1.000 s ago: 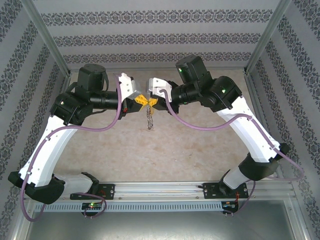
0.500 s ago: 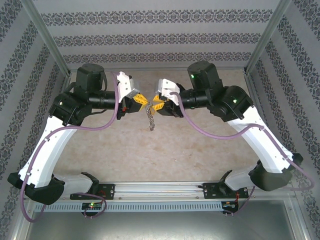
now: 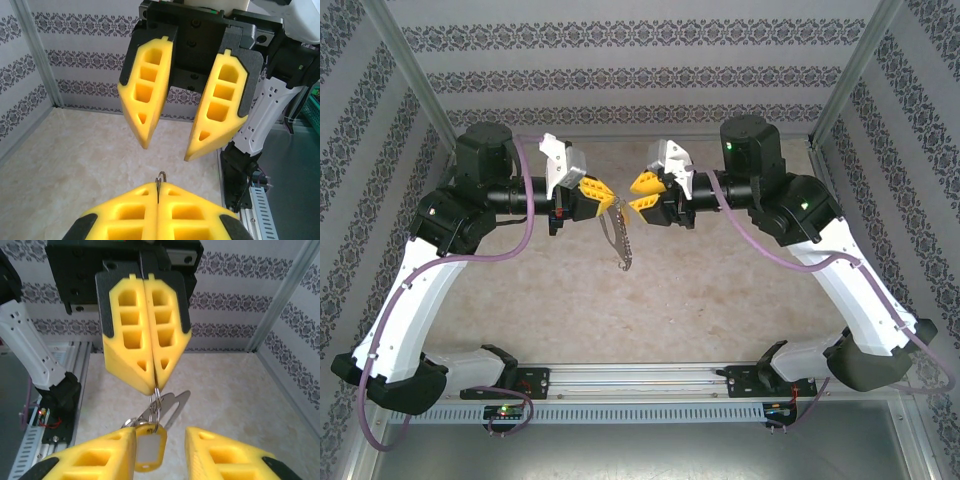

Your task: Put the keys on the keyring

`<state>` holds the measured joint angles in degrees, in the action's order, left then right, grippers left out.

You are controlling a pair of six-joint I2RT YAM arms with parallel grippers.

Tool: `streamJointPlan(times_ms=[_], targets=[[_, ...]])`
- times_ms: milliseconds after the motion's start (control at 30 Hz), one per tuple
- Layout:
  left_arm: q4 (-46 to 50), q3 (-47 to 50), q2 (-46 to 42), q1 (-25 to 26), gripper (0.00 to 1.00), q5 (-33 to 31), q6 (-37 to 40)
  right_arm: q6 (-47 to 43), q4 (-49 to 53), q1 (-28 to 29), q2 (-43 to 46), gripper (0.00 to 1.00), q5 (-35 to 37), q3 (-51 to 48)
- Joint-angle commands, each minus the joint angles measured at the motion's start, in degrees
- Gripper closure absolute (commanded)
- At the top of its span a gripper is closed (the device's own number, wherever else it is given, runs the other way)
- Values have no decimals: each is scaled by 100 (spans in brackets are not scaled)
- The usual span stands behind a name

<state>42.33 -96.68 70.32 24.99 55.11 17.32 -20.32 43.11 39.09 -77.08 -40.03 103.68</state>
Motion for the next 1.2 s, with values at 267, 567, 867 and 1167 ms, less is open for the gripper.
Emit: streamJointPlan(times_ms=[267,567,867,1167], targets=[[-484,40,-137,-59,100,228,-196,397,-143,-101,-167,76,-809,38],[-471,-1,-89,-60,100,279,-159,382,-148,-119,-209,89,-713,38],[-502,-26,-49,-56,100,285,-124,424,-207,-126,-263,78,-611,56],[-525,-11,-48,-57,100,245,-102,409,-155,-148,-364,90,-741,151]])
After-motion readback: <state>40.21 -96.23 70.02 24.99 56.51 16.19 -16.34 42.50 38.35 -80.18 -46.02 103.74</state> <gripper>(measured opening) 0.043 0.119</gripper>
